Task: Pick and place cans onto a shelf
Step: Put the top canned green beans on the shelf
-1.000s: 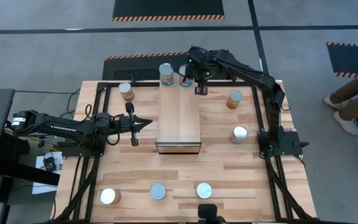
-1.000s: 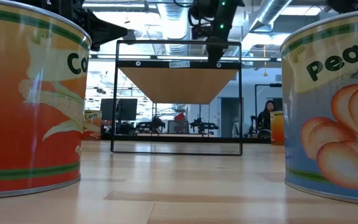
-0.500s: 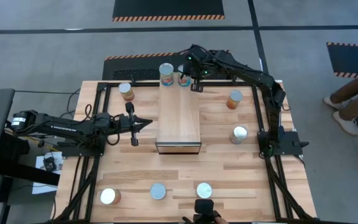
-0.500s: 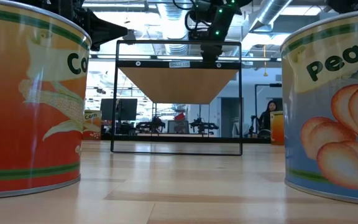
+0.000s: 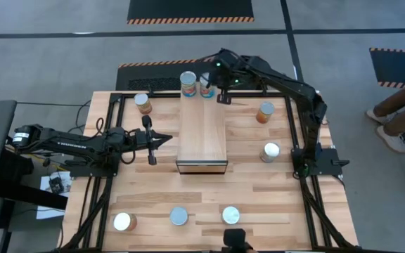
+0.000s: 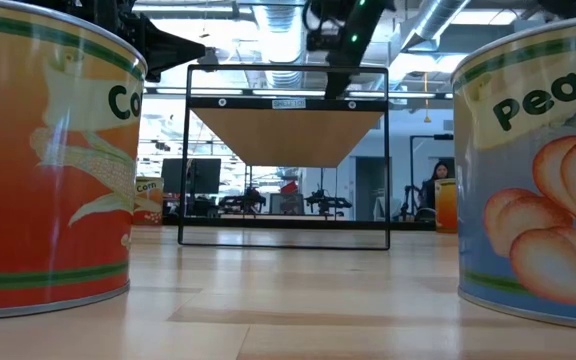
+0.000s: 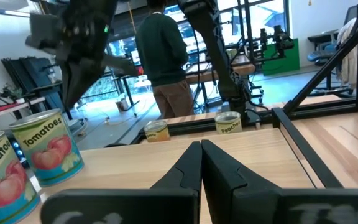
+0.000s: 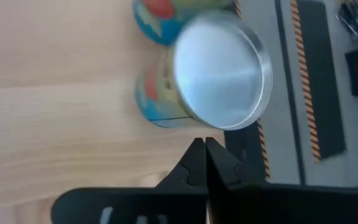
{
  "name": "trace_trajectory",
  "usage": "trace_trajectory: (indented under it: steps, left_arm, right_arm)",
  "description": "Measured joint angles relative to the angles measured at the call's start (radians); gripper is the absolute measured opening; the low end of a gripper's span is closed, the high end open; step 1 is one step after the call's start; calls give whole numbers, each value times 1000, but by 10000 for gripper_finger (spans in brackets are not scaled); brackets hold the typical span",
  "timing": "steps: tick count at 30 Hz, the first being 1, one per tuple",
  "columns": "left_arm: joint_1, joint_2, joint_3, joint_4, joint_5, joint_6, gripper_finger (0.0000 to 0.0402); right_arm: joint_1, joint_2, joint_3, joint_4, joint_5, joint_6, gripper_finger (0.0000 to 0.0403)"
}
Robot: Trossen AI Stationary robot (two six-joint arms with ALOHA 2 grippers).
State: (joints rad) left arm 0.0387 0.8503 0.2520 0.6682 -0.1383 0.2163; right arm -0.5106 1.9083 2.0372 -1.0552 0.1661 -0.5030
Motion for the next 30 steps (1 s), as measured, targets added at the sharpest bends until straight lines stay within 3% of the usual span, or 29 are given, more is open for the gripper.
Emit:
trace_trajectory:
  steps: [3,6,18,22,30]
  left_arm:
    - [0,0,0,0,0,0,0]
    - [0,0,0,-8,0,0,0]
    - [0,0,0,-15,0,-16,0]
    - [0,0,0,-15,0,-16,0]
    - [0,0,0,-15,-1,-16,0]
  right_arm:
    - [-2,-62,-44,66,-62,11,4]
    - [-2,-160,-187,213,-108,25,4]
    - [-10,-653,-1050,882,-148,154,5]
    - [-28,-795,-1195,865,-112,219,7]
    - [-74,-902,-1229,476,48,448,29]
